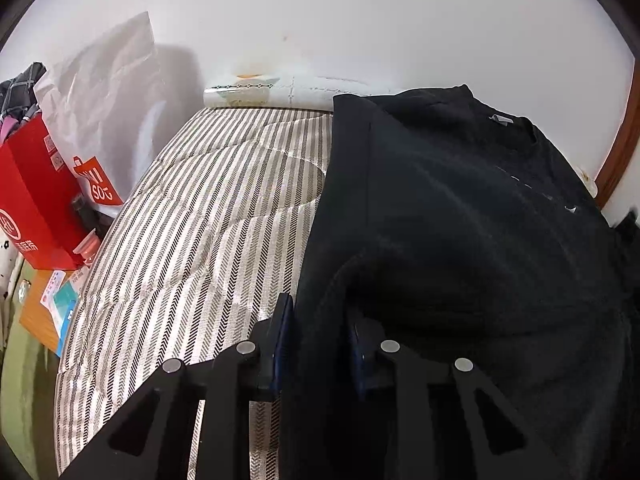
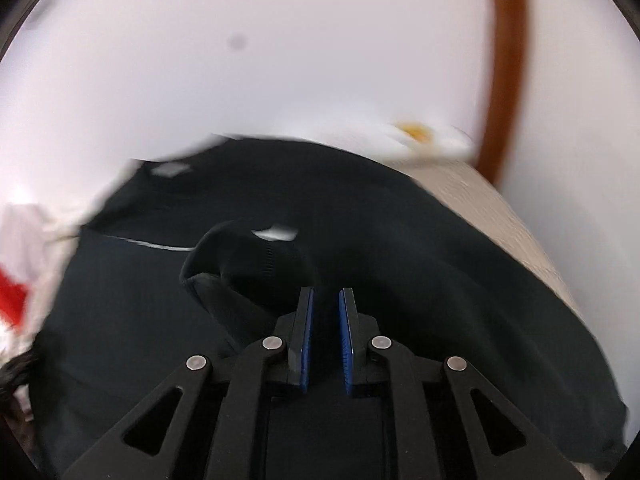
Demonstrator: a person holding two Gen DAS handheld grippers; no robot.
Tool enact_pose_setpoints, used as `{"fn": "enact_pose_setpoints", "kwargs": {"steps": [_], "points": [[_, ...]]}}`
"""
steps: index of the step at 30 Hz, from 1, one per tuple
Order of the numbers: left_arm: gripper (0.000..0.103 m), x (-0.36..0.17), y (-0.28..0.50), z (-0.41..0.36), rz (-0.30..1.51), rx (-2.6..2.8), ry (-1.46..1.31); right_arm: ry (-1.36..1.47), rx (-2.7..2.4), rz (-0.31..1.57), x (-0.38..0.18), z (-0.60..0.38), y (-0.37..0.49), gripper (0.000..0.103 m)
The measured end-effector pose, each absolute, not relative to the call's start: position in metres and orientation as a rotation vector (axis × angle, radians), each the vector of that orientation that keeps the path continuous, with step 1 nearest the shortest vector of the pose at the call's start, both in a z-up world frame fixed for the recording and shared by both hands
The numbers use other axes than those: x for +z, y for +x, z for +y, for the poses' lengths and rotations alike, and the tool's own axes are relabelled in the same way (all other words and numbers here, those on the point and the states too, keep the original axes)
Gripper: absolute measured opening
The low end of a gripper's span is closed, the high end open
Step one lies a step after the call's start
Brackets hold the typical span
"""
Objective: Fold small clothes
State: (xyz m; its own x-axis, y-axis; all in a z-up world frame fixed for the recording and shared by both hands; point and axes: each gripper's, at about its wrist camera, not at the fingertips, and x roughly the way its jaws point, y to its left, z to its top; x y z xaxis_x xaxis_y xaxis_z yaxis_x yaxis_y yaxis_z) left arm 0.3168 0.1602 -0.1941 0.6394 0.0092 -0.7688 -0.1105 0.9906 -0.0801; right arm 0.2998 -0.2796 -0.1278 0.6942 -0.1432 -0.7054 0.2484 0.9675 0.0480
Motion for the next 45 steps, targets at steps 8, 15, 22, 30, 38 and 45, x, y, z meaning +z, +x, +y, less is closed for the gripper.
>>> {"fn": "enact_pose_setpoints", "kwargs": {"steps": [8,15,22,30,38,45], "points": [[0.025,-0.192,0.312,0.167,0.905,0.047,-0.146,0.059,-0.214,0.728,-0.103,-0.247,0.301,0.047],[0.025,-0.185,0.304,0.178,0.905,0.009,-0.161,-0.059,0.094,0.728,-0.109,-0.104,0.36,0.052],[0.025,-0.188,0.311,0.166,0.87,-0.01,-0.094,-0.12,0.33,0.765,-0.128,0.003,0.423,0.052],[0.021,-0.186,0.312,0.16,0.824,-0.007,-0.081,-0.096,0.456,0.864,-0.155,0.062,0.505,0.052],[0.008,-0.184,0.308,0.168,0.804,-0.015,-0.14,-0.037,0.522,0.873,-0.169,0.086,0.541,0.011],[0.008,-0.185,0.308,0.19,0.818,0.042,-0.212,-0.024,0.564,0.84,-0.162,0.114,0.548,0.009]]}}
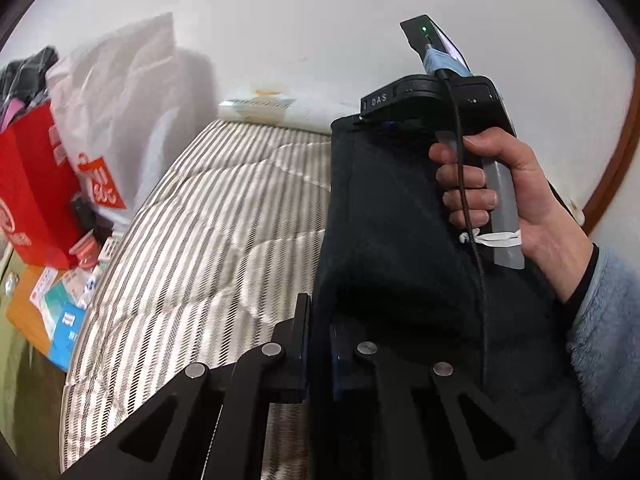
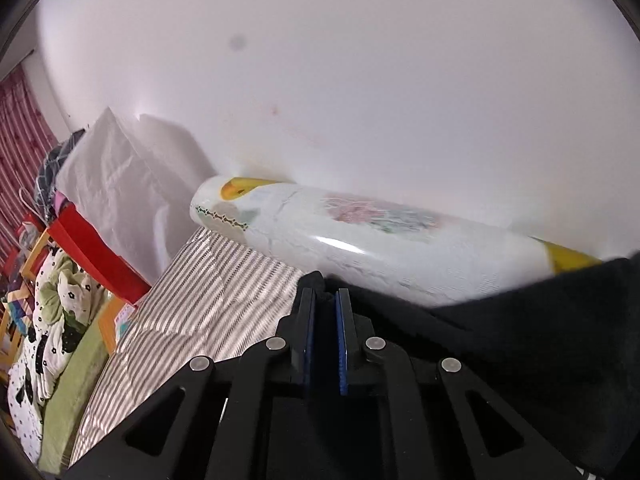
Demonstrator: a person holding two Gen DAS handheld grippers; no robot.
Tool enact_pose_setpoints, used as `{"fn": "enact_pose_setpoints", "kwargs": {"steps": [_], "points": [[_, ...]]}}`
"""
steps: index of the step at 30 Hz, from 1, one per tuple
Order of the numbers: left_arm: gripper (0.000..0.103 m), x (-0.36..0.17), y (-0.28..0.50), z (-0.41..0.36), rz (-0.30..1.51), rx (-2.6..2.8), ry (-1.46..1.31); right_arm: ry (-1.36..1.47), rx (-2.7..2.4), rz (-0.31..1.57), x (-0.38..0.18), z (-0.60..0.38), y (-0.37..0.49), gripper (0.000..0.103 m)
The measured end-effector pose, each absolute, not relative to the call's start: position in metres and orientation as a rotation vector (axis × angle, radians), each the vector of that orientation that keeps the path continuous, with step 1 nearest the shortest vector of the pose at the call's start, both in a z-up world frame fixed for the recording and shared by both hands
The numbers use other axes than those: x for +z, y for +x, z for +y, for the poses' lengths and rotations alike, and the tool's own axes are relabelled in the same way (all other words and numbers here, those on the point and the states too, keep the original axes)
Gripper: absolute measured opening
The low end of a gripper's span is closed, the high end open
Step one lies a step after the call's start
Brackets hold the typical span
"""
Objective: Fold small clothes
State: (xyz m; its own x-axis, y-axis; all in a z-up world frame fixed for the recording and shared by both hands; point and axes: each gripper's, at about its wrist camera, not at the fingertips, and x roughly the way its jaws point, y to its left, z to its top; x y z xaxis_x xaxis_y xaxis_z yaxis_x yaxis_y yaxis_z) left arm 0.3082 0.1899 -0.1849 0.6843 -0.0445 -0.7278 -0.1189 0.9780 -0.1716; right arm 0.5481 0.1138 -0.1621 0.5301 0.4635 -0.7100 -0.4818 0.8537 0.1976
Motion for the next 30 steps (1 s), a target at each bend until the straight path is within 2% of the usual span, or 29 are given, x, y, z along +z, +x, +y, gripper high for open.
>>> {"fn": "enact_pose_setpoints", "kwargs": {"steps": [5,13,15,20,21,25,28,30], "points": [[0.008,-0.192,0.312,0.194,0.865,0.053,-0.238,-0.077,0.525,0.823,-0.174,0.134,0.547,0.011],[0.012,-0.189,0.309,0.194,0.874,0.04,-0.257,-0.065,0.526,0.793,-0.144,0.103,0.511,0.038],[0.022,-0.186,0.307,0.196,0.865,0.028,-0.284,-0.054,0.48,0.793,-0.135,0.076,0.495,0.039],[0.035,-0.182,0.303,0.199,0.852,-0.011,-0.36,-0.092,0.293,0.756,-0.119,-0.028,0.428,0.046],[0.041,-0.18,0.302,0.199,0.844,-0.016,-0.367,-0.108,0.247,0.75,-0.12,-0.05,0.417,0.048],[0.043,-0.171,0.296,0.19,0.8,-0.036,-0.345,-0.173,-0.019,0.77,-0.134,-0.146,0.367,0.048],[0.054,-0.17,0.296,0.183,0.789,-0.036,-0.318,-0.182,-0.18,0.815,-0.156,-0.208,0.342,0.048],[0.056,-0.172,0.296,0.178,0.796,-0.037,-0.302,-0.129,-0.225,0.826,-0.167,-0.238,0.332,0.047]]}}
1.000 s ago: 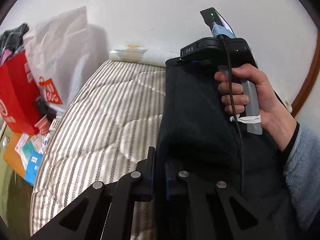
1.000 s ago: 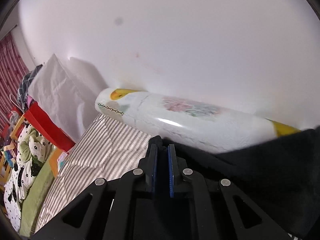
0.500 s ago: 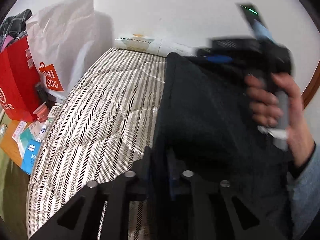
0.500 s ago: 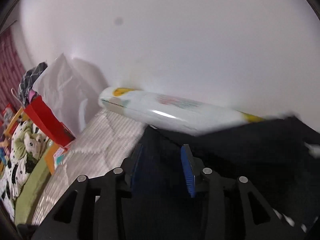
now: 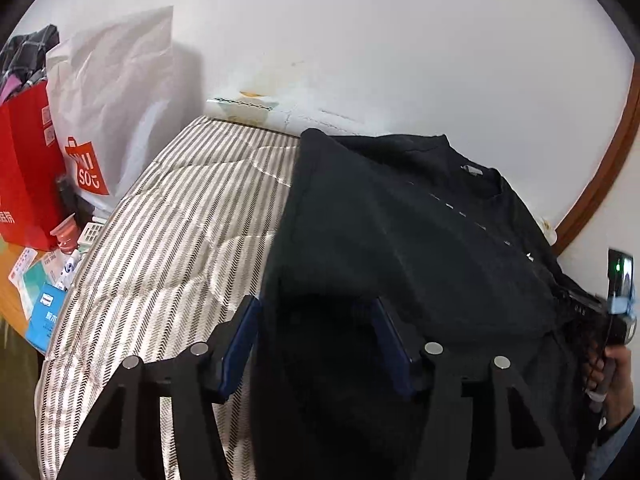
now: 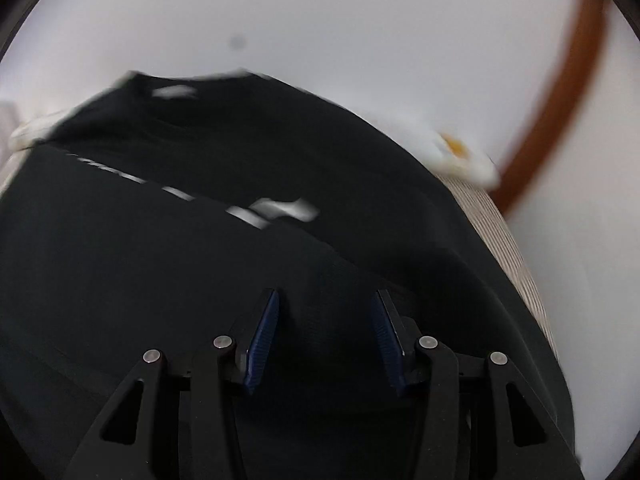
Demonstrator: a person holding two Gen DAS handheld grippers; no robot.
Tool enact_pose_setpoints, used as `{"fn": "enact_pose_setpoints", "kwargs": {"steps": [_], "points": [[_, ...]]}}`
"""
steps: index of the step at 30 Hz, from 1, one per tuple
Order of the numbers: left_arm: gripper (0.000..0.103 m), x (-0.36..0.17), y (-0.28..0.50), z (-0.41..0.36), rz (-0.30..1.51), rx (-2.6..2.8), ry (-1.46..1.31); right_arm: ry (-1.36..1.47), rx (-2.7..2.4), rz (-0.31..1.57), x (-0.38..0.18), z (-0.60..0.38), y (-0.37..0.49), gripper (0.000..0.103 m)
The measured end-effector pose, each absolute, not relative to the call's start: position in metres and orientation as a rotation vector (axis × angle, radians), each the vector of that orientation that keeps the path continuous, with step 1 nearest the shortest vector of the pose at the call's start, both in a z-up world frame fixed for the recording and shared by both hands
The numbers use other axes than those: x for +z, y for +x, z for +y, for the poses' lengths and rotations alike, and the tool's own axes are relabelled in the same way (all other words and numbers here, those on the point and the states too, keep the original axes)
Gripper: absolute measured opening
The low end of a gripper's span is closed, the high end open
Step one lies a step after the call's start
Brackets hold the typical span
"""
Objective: Fold small clothes
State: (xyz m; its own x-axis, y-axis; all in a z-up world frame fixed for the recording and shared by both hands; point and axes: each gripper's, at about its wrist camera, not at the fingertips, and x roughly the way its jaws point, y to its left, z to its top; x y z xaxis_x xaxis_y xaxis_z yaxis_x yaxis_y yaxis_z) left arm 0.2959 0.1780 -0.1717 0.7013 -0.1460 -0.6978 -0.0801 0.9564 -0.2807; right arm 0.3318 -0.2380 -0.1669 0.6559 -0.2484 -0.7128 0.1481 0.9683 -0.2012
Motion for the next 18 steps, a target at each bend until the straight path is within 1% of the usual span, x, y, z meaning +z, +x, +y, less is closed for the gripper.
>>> {"fn": "enact_pose_setpoints", "kwargs": {"steps": [3,7,11,13,15,17,18], "points": [[0.056,-0.173,0.295,0.171,0.799,-0.039,-0.271,-0.054,-0.246,0.852,-0.181,-0.26,0.327,0.045],[0.057,-0.177,0.295,0.16,0.795,-0.017,-0.196,0.073,-0.188,0.809,-0.164,-0.267,0.3,0.045],[0.062,-0.183,0.297,0.148,0.811,0.011,-0.112,0.077,-0.205,0.737,-0.141,-0.268,0.253,0.048],[0.064,-0.183,0.298,0.145,0.819,0.014,-0.095,0.052,-0.241,0.703,-0.13,-0.283,0.223,0.053],[0.071,-0.183,0.298,0.144,0.822,0.007,-0.086,0.032,-0.311,0.677,-0.126,-0.308,0.194,0.058],[0.072,-0.184,0.298,0.144,0.822,0.002,-0.084,0.009,-0.375,0.683,-0.125,-0.33,0.172,0.066],[0.072,-0.184,0.298,0.143,0.822,0.006,-0.078,-0.001,-0.401,0.698,-0.129,-0.342,0.164,0.075]]}}
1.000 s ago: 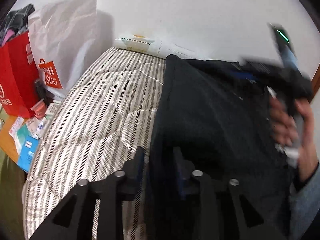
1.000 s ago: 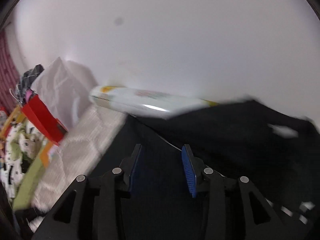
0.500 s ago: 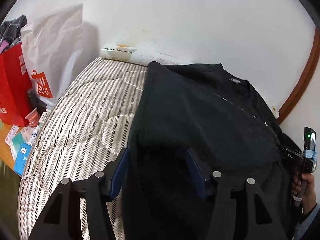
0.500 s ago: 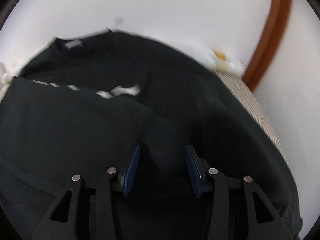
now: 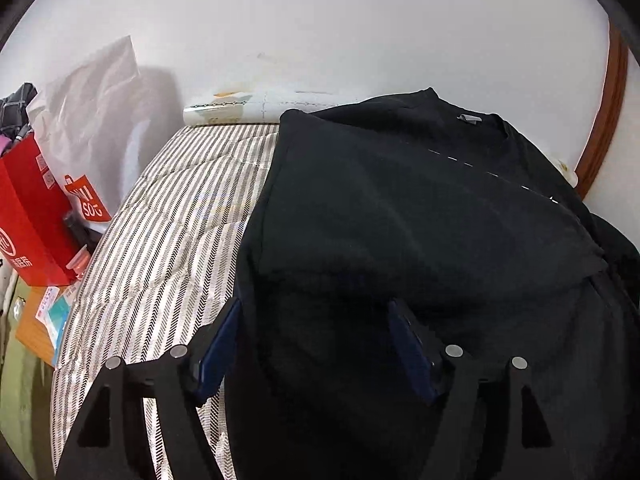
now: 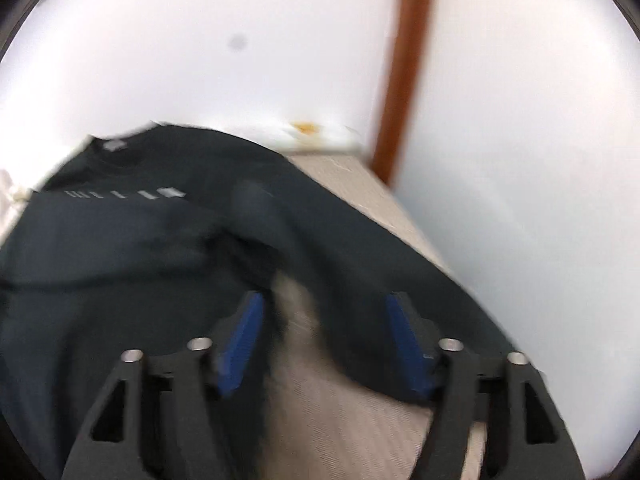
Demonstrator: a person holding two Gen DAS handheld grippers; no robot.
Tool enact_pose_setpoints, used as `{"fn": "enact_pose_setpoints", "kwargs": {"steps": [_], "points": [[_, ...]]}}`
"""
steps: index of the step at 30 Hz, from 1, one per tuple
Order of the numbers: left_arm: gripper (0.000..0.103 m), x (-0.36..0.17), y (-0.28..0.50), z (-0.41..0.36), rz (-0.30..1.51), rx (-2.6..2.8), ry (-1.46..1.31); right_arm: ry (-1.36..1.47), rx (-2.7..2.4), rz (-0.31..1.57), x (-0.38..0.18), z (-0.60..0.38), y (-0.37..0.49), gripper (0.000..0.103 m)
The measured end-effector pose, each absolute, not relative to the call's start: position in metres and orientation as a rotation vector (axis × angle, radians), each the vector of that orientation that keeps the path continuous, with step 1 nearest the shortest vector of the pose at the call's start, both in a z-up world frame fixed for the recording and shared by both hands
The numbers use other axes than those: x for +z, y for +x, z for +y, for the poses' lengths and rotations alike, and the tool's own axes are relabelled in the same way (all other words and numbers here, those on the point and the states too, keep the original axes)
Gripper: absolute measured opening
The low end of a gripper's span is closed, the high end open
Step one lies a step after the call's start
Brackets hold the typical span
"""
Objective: Fold small clothes
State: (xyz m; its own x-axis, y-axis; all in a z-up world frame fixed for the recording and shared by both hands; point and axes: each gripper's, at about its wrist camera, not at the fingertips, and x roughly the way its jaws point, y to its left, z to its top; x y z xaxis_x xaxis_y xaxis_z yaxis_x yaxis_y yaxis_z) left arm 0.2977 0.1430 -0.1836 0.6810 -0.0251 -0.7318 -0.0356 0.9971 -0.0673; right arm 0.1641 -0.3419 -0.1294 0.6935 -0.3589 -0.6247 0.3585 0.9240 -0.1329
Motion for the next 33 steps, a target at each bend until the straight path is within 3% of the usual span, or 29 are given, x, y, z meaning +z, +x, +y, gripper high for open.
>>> {"fn": "enact_pose_setpoints", "kwargs": {"steps": [5,14,17,19,26,33], "points": [[0.073,-0.186,0.3,0.142,0.831,0.004,-0.079,0.051,-0.433,0.826,-0.171,-0.383,0.146,0.076],[0.075,-0.189,0.303,0.142,0.844,0.003,-0.076,0.103,-0.438,0.838,-0.191,-0.389,0.189,0.075],[0.075,-0.188,0.302,0.146,0.843,-0.002,-0.092,0.13,-0.453,0.827,-0.194,-0.396,0.197,0.051],[0.075,-0.186,0.3,0.147,0.834,-0.006,-0.098,0.139,-0.485,0.815,-0.192,-0.403,0.198,0.013],[0.075,-0.178,0.294,0.146,0.855,-0.107,-0.142,0.143,-0.561,0.651,-0.124,-0.388,0.202,0.012],[0.075,-0.176,0.294,0.162,0.864,-0.105,-0.242,0.038,-0.349,0.483,-0.046,-0.278,0.237,0.012]]}}
